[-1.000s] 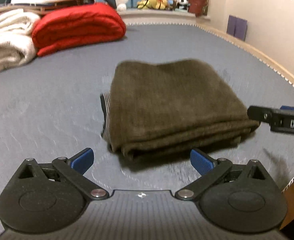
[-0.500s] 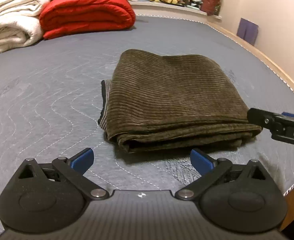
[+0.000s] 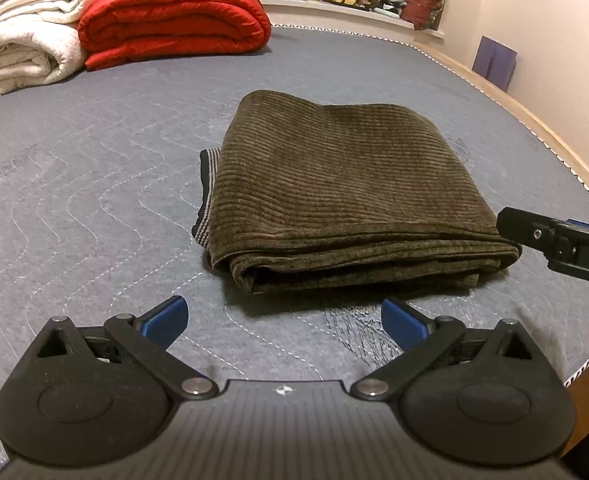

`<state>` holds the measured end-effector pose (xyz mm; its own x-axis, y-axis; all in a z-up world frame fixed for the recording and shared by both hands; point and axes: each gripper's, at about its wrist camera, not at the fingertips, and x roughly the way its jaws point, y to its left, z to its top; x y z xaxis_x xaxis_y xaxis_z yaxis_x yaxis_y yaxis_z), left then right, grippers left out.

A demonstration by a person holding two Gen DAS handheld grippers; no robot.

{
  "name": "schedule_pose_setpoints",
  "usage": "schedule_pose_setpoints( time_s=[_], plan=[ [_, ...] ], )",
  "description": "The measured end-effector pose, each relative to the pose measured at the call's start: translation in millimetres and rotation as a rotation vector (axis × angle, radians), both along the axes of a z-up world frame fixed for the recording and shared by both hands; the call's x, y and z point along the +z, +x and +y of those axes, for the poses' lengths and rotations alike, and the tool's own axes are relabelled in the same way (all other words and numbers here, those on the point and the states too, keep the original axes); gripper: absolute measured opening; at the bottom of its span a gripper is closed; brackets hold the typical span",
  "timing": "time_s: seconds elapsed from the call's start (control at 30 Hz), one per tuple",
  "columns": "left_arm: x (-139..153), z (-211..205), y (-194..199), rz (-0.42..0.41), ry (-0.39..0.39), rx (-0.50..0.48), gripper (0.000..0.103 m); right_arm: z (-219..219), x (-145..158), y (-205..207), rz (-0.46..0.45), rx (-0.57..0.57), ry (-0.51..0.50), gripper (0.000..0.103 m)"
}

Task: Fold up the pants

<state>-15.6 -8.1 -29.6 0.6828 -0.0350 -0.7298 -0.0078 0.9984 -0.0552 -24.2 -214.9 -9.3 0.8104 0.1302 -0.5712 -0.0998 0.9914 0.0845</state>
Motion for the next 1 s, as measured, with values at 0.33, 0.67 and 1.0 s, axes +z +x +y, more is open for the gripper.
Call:
schedule_pose_setpoints(
  time_s=[0.33, 0.67, 1.0],
  plan=[
    [-1.0, 0.4, -1.6, 0.008, -0.010, 0.005, 0.103, 3.9, -1.2, 0.1, -0.005, 0.009, -0.010, 0.102],
    [-0.3, 0.2, -1.3, 0.010, -0.014, 0.003, 0.103, 6.0, -2.2, 0.1, -0.004, 0.014, -0.009, 0.102],
    [-1.0, 1.3, -1.9, 0.012, -0.014, 0.000, 0.103, 6.7, -0.6, -1.2, -0.007, 0.016, -0.012, 0.102]
  ],
)
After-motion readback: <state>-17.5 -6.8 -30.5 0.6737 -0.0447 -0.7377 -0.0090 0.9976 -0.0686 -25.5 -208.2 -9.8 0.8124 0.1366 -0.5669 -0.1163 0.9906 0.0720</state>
